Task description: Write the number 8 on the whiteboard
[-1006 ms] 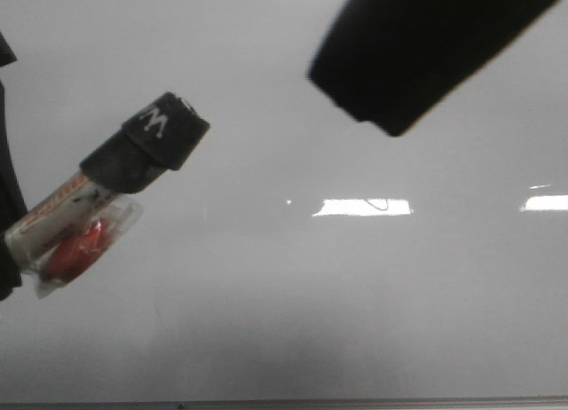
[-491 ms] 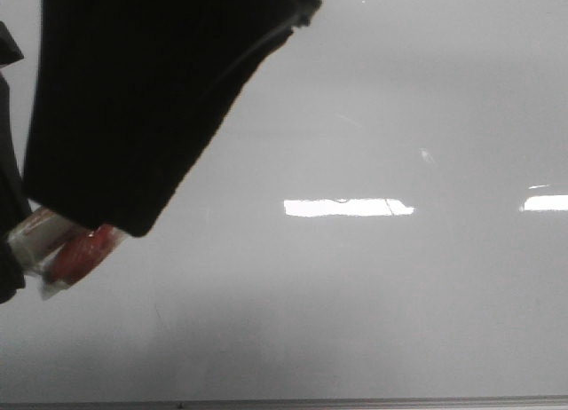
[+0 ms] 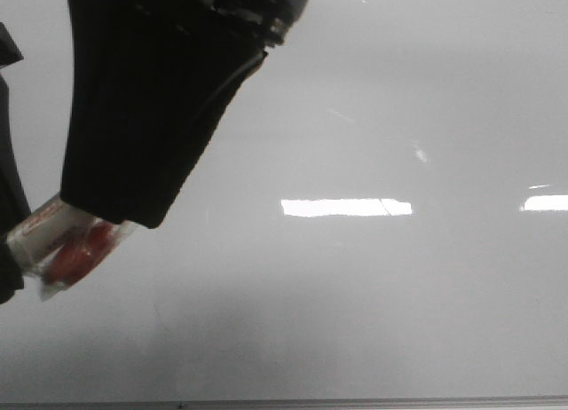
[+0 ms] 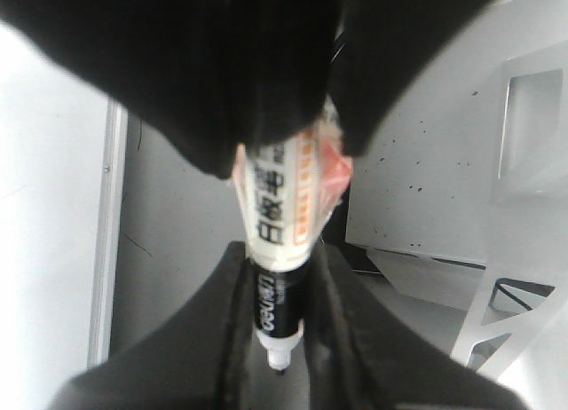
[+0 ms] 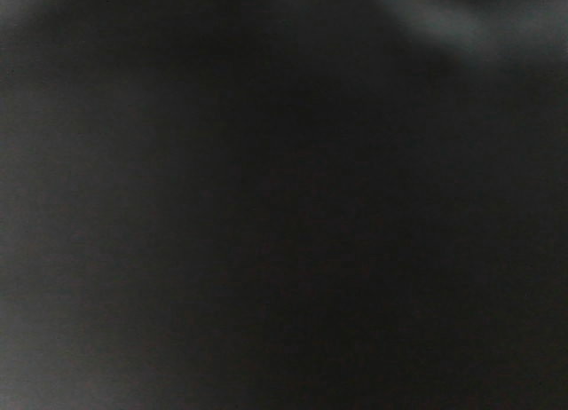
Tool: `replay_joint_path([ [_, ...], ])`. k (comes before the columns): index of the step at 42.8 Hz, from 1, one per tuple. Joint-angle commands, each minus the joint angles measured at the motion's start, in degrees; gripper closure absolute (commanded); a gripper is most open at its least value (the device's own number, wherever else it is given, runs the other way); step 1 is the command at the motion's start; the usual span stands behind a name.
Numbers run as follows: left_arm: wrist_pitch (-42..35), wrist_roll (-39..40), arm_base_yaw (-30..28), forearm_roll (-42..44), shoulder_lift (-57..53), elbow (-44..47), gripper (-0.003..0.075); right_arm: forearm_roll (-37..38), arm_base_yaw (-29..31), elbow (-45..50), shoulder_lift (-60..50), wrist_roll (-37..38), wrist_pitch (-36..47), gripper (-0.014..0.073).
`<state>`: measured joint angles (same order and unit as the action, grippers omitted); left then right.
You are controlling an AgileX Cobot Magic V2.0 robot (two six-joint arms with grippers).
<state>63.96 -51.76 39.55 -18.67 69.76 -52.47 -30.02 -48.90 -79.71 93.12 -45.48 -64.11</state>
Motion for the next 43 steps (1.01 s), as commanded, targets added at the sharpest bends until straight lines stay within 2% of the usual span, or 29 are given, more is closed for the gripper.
replay_joint_path([
  [1,-1.5,-0.1,0.4,-1.8,-1.3,-1.8,0.0741,-2.4,0.0,-2.1,-1.6,0.1,-1.0,0.0488],
  [9,-2.4,0.4,0.4,-1.8,-1.3,-1.8,0.074,-2.4,0.0,-2.1,-1.0,0.2,-2.8,0.0666],
  [12,-3.3,1.8,0.4,-1.8,-1.3,-1.8,0.071,-2.4,0.1,-2.1,-1.1,0.2,-2.7,0.0652],
  [16,-3.8,3.3,0.4,-1.8,-1.3,-1.8,0.0574,-2.4,0.1,-2.1,-1.8,0.2,-2.4,0.0652],
  [22,-3.9,5.2,0.4,-1.8,-1.3,-1.8,0.0264,-2.3,0.3,-1.8,-3.5,0.2,-1.4,0.0652],
  [24,-3.8,5.2,0.4,-1.8,-1.3,-1.8,0.0198,-2.3,0.7,-1.4,-4.1,0.3,-1.3,0.0652],
  [26,-3.8,5.7,0.4,-1.8,-1.4,-1.8,0.0164,-2.3,1.3,-0.8,-4.7,0.5,-1.3,0.0652],
  [33,-2.6,8.2,0.4,-1.8,-1.5,-1.8,0.0217,-2.3,5.1,3.2,-7.7,0.8,0.1,0.0652],
  [40,0.5,9.7,-0.1,-1.8,-1.5,-1.6,0.0337,-2.5,9.5,9.4,-13.2,0.8,1.4,0.0652],
  [43,1.6,10.0,-1.2,-2.4,-2.1,-0.9,0.0415,-2.5,11.6,12.4,-16.2,0.8,2.0,0.0652],
])
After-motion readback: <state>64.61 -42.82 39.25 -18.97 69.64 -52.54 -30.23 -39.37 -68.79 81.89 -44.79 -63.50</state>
